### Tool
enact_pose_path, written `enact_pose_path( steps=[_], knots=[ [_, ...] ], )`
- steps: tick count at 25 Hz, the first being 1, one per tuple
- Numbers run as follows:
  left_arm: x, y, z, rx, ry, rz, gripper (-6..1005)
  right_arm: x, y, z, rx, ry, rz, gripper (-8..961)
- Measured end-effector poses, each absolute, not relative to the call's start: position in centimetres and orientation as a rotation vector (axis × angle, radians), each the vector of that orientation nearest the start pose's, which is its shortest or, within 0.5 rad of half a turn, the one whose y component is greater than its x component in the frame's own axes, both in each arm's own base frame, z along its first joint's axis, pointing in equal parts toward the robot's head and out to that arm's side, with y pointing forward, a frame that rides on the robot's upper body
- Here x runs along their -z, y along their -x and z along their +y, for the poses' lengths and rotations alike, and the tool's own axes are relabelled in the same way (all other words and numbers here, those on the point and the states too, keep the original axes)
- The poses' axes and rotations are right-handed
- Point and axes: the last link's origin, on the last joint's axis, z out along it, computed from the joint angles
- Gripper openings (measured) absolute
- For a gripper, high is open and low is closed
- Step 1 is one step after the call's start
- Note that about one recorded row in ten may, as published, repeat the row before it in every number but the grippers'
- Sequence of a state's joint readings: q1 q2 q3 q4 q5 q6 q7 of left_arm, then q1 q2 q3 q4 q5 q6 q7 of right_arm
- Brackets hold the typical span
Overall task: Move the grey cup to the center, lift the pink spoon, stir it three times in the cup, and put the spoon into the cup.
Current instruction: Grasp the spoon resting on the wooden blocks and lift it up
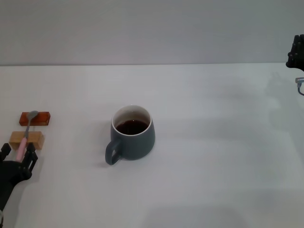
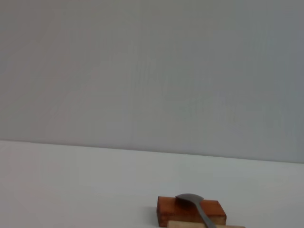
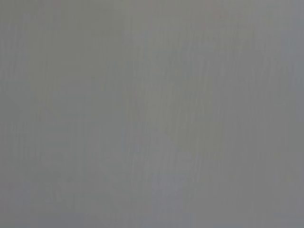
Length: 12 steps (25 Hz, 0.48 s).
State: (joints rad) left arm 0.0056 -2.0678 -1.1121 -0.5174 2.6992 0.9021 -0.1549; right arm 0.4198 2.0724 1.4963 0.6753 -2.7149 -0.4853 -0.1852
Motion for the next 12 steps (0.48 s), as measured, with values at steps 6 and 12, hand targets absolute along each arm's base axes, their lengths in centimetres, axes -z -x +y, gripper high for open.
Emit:
enact_pose_path(
  steps=[6, 12],
  knots=[
    [3.53, 38.16, 23.36, 0.525, 1.58, -0.832, 620, -1.67, -28.36, 41.0, -0.441, 1.596, 0.537, 50],
    [3.49, 37.99, 23.74, 0.531, 1.58, -0.827, 617, -1.79, -28.44, 40.98, -0.434, 1.597, 0.538, 50]
  ],
)
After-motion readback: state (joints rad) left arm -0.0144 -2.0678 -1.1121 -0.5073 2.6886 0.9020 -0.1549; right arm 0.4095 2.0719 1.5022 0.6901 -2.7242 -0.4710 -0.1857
